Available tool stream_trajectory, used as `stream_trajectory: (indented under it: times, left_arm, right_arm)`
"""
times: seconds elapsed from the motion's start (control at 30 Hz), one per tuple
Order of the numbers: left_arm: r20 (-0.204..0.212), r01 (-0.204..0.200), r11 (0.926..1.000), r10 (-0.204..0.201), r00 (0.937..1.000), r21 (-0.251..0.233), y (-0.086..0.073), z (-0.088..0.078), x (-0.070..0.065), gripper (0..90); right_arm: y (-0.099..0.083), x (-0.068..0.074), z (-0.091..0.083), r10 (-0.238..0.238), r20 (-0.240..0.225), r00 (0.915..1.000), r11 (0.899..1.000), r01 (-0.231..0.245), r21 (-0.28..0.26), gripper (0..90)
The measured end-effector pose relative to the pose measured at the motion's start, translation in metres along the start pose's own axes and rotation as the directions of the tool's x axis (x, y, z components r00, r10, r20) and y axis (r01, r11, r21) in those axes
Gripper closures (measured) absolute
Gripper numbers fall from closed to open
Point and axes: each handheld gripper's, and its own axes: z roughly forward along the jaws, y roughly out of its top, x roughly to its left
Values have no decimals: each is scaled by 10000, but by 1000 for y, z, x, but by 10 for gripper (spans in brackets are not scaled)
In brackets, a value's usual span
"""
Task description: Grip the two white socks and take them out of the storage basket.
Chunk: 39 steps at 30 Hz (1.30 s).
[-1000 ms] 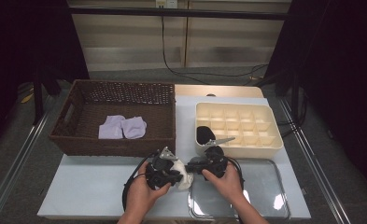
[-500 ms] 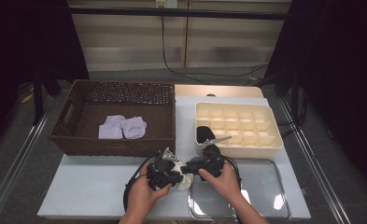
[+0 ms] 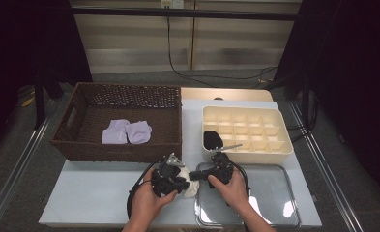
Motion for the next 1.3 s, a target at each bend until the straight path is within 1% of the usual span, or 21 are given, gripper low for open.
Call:
stream_trajectory:
  times: [0.03,0.07,0.13,0.2,0.3,0.37,0.43,0.53,0.57,0.63,0.77,0.8,0.9,0.93,0.97,1.03,1.1,1.13,1.2,1.23,1.3]
  left_arm:
    - [26,42,10000,-42,10000,20,0,-1,0,755]
    - [68,290,9995,-289,9996,-139,-1,0,0,740]
    - [55,160,9998,-159,9999,-115,-2,-4,3,691]
    - [-167,141,9998,-143,9998,-111,-3,-6,6,657]
    - [-207,340,9989,-347,9992,-317,-5,-8,10,595]
    - [-225,427,9983,-436,9988,-402,-6,-9,12,542]
    - [-290,395,9971,-415,9987,-651,-7,-9,13,480]
    - [-280,301,9969,-322,9991,-724,-8,-7,14,424]
    - [-349,269,9964,-298,9989,-802,-8,-5,15,416]
    - [-464,138,9968,-175,9988,-787,-9,-2,16,384]
    - [-541,58,9964,-104,9985,-851,-11,4,20,359]
    - [-604,40,9963,-92,9981,-854,-11,5,21,356]
    - [-824,-93,9965,24,9966,-836,-11,8,23,331]
    - [-814,-103,9967,36,9967,-809,-11,9,24,328]
    - [-796,-52,9958,-20,9968,-909,-11,10,25,328]
    - [-907,-133,9966,59,9959,-817,-11,12,26,322]
    - [-957,-214,9962,133,9953,-845,-12,15,27,311]
    - [-1031,-288,9968,210,9945,-749,-13,15,27,308]
    - [-1130,-397,9950,292,9932,-921,-15,16,28,308]
    - [-1187,-442,9951,335,9924,-887,-16,15,28,297]
    - [-1159,-426,9944,313,9928,-964,-18,15,30,283]
  right_arm:
    - [1,0,0,8,22,10000,10000,-8,16,877]
    - [2,2,-1,-147,80,9999,9999,147,46,880]
    - [4,2,-2,-145,69,9999,9999,144,74,884]
    - [6,3,-3,-279,202,9994,9995,276,153,886]
    - [10,5,-6,-493,286,9984,9987,489,153,886]
    - [14,5,-11,-416,262,9988,9991,417,-9,887]
    - [17,4,-18,-425,367,9984,9991,428,-74,886]
    - [19,6,-24,-529,446,9976,9985,533,-101,886]
    - [20,7,-27,-595,517,9969,9982,599,-75,886]
    - [21,8,-31,-645,593,9962,9978,651,-91,886]
    - [25,9,-40,-780,758,9941,9968,789,-93,886]
    - [25,9,-41,-822,865,9929,9965,831,-66,886]
    - [28,10,-47,-926,978,9909,9956,935,-42,885]
    - [29,11,-48,-972,1010,9901,9952,977,-1,886]
    - [30,12,-50,-1028,1022,9894,9947,1032,9,885]
    - [33,13,-53,-1090,1101,9879,9940,1093,35,885]
    - [35,14,-56,-1064,1081,9884,9943,1069,17,885]
    - [36,14,-57,-1100,1112,9877,9939,1104,24,885]
    - [39,15,-60,-1136,1180,9865,9935,1139,47,885]
    - [41,16,-62,-1181,1211,9856,9930,1182,65,885]
    - [44,18,-65,-1231,1254,9844,9924,1229,91,885]
